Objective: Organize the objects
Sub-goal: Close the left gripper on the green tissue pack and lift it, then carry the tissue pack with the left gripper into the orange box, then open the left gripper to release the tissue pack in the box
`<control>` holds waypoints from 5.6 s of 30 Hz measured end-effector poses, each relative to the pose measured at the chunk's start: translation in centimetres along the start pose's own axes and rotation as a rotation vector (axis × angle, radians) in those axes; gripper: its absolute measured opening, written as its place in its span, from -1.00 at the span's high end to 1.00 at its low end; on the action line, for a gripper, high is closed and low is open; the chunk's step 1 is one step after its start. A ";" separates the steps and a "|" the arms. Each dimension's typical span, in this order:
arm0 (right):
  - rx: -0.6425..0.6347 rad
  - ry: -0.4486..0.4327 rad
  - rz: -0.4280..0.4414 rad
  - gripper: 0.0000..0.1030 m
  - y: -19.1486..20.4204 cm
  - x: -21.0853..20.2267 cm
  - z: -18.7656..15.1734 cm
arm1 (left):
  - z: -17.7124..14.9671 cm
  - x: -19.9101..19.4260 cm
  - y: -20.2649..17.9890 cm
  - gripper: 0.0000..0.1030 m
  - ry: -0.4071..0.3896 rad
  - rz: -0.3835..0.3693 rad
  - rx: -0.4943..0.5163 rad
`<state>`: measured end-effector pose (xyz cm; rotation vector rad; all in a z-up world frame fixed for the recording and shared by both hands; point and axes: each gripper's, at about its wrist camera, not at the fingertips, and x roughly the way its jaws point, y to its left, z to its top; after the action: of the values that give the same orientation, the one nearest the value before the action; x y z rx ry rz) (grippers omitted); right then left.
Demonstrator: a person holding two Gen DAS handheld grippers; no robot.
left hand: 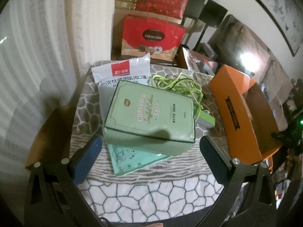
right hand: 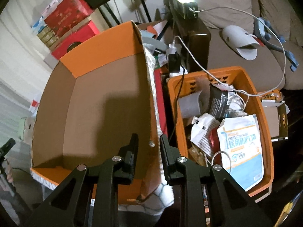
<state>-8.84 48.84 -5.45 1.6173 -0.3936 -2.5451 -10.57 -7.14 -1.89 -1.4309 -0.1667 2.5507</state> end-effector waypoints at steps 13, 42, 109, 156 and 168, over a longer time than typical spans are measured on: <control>-0.117 0.029 -0.067 0.79 1.4 -0.6 0.5 | -0.7 0.7 1.5 -0.85 0.067 -0.061 -0.080; -0.120 0.034 -0.088 0.79 1.9 -0.6 0.2 | 9.1 10.5 -2.6 -0.95 0.291 0.017 0.112; -0.089 0.022 -0.060 0.77 1.6 -0.8 0.2 | 5.3 3.5 -21.3 -0.69 0.201 -0.099 0.347; -0.051 -0.006 -0.009 0.77 0.9 -1.6 0.9 | -1.6 11.8 -30.7 -0.67 0.331 -0.014 0.299; -0.045 -0.015 0.053 0.81 0.2 -1.7 1.1 | 0.0 8.9 -29.6 -0.66 0.306 -0.077 0.279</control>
<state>-9.11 49.26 -3.47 1.5519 -0.3733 -2.5104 -11.29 23.76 -3.35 -1.6379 0.1727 2.1565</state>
